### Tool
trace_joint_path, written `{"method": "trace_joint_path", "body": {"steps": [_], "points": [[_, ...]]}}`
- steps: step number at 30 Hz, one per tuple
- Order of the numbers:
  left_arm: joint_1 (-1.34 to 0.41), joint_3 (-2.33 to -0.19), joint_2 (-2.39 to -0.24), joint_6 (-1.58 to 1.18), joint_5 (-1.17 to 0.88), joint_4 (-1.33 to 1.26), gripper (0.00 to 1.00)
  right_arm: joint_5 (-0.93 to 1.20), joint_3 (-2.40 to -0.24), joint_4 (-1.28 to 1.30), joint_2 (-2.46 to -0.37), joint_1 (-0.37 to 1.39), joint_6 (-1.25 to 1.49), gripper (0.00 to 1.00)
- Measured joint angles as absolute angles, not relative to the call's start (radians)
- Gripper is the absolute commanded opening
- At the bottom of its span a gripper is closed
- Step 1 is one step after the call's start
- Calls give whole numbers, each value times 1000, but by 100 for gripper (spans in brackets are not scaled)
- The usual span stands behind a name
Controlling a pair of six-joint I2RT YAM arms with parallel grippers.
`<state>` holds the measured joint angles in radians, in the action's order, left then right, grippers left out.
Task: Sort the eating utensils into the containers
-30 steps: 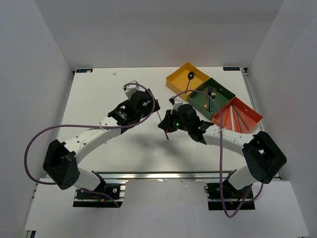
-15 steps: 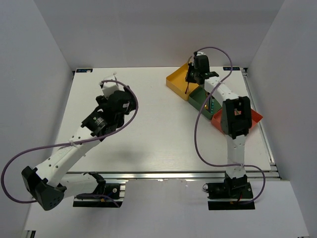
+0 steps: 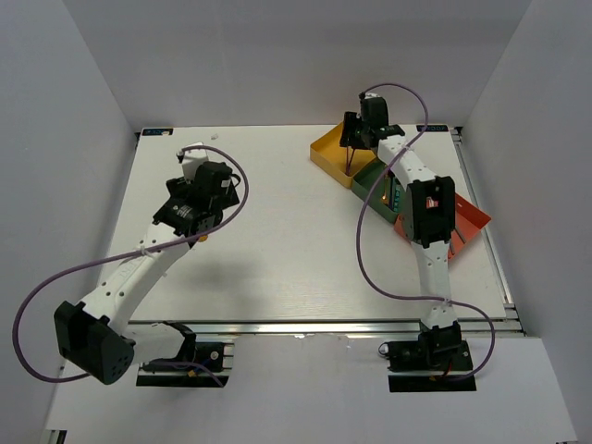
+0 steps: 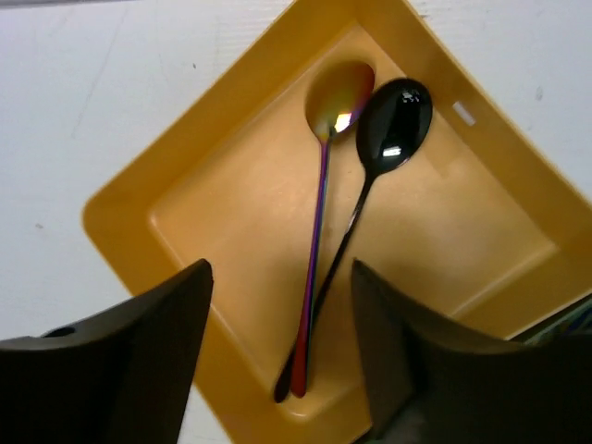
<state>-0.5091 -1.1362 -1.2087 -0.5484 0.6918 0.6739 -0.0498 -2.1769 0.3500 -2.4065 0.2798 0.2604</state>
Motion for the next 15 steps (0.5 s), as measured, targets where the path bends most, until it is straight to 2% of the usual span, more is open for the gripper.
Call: {"method": "trace_joint_path", "body": {"steps": [1,2,10,15], "points": [[-492,-1145,-1220,-542,686,674,98,-49,-2177,350,-2407,278,261,86],[-479,-1155,-1231,-535,678,674,98,-50,-2177,350,-2406,276,262,89],[-388,-1234,-1343,-443,583,638,98,-61,-2177,412,-2343,270,250,89],[-258,-1264,-1537,-352,453,619,98,44,-1760,350,-1936,271,252,89]]}}
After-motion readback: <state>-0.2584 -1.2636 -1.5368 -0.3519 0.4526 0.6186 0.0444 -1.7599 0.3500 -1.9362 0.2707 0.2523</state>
